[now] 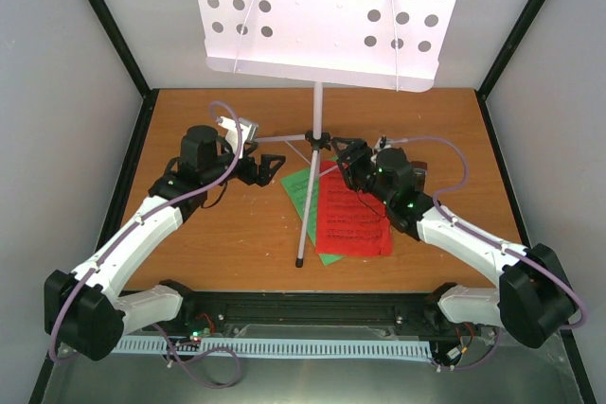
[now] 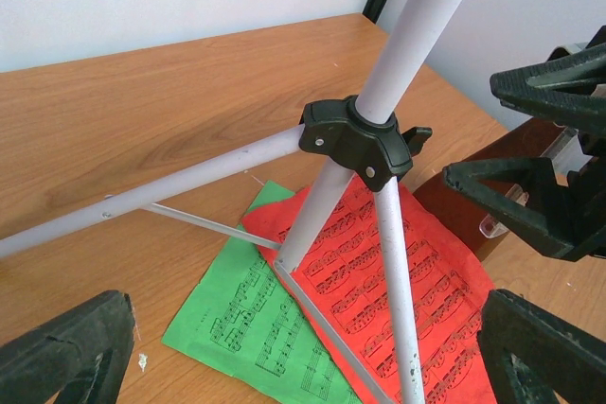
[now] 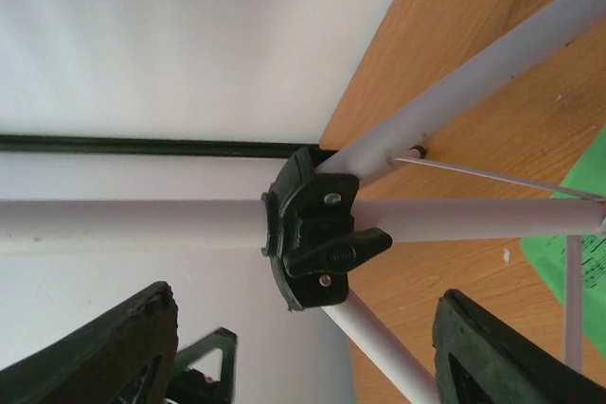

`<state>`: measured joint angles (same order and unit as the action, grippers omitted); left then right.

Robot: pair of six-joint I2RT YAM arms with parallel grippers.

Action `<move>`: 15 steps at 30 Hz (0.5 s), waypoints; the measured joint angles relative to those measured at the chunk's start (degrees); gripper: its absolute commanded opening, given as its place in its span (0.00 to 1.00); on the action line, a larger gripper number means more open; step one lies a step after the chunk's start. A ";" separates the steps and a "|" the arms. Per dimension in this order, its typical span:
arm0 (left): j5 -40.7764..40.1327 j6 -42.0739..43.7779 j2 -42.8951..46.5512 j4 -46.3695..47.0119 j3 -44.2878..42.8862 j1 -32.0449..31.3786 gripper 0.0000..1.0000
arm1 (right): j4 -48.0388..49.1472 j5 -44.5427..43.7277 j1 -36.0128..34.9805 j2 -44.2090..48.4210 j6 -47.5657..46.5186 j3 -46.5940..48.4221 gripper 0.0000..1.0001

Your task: Pack up the instrument practice props

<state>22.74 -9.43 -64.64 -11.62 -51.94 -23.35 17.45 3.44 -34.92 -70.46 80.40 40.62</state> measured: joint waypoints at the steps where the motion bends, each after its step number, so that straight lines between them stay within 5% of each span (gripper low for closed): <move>1: 0.00 0.00 0.00 0.00 0.00 0.00 0.99 | -0.13 -0.33 0.00 0.00 0.90 0.15 0.69; 15: 0.20 0.00 0.00 0.00 0.04 0.00 1.00 | 0.33 -2.38 0.00 -5.25 10.88 2.97 0.61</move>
<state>22.94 -9.43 -64.64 -11.62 -51.90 -23.35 17.78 1.06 -34.92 -75.70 91.29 43.59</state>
